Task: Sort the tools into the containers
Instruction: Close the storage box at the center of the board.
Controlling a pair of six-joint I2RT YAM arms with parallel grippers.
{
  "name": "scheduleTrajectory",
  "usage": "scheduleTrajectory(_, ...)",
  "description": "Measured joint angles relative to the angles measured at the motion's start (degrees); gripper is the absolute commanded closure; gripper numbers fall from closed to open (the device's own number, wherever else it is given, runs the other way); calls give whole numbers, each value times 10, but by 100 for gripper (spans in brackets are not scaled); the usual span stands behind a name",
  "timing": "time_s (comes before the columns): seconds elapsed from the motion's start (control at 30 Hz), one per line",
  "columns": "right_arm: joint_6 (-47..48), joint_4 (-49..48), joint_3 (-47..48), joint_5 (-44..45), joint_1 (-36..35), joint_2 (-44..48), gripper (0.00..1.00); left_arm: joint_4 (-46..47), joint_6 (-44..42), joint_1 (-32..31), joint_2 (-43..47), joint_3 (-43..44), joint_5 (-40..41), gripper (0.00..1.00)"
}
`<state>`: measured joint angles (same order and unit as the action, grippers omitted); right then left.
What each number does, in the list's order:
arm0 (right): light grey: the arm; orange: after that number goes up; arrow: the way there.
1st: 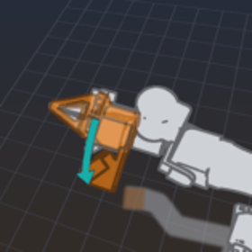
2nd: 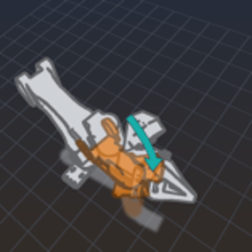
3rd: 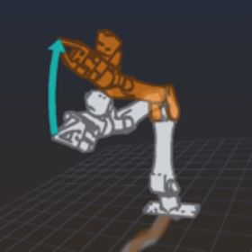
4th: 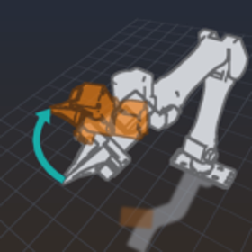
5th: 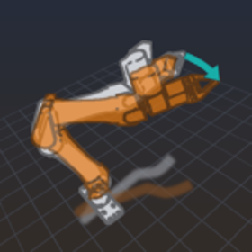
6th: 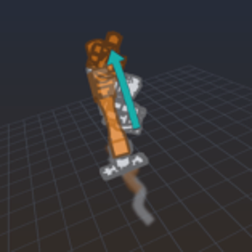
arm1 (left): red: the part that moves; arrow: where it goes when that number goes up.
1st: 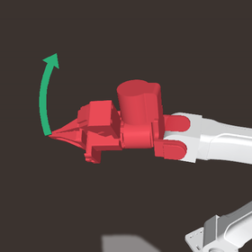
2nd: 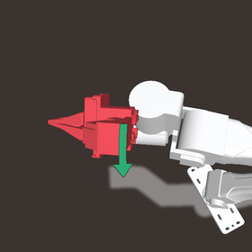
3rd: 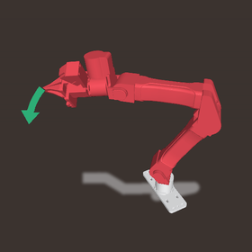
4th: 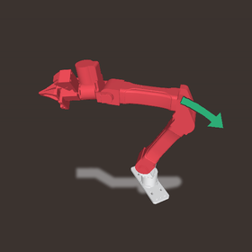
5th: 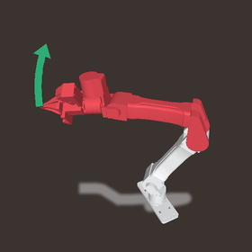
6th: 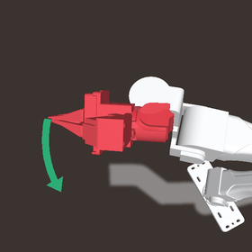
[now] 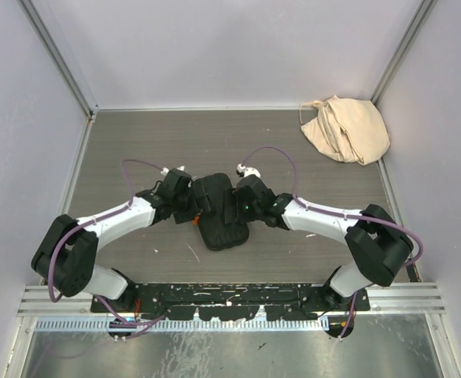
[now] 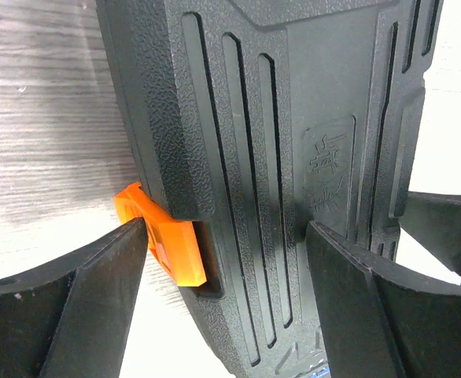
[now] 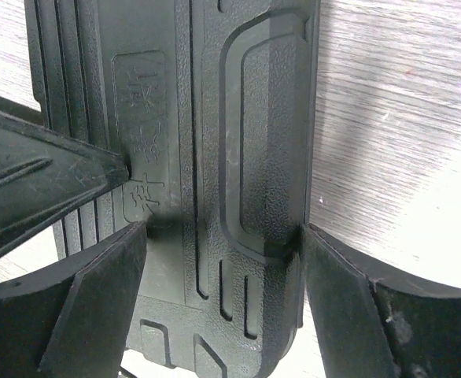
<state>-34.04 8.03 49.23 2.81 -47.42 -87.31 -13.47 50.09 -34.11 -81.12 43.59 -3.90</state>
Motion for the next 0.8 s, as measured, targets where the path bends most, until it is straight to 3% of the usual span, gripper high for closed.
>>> scheduleTrajectory(0.4, -44, -13, -50, 53, -22, 49, 19, -14, -46, 5, -47, 49, -39, 22)
scheduleTrajectory(0.63, -48, 48, -52, 102, -47, 95, 15, -56, -52, 0, -36, 65, -12, 16)
scheduleTrajectory(0.8, -40, 45, -52, 111, -18, 137, 15, -80, -59, 0, -6, 68, 6, 16)
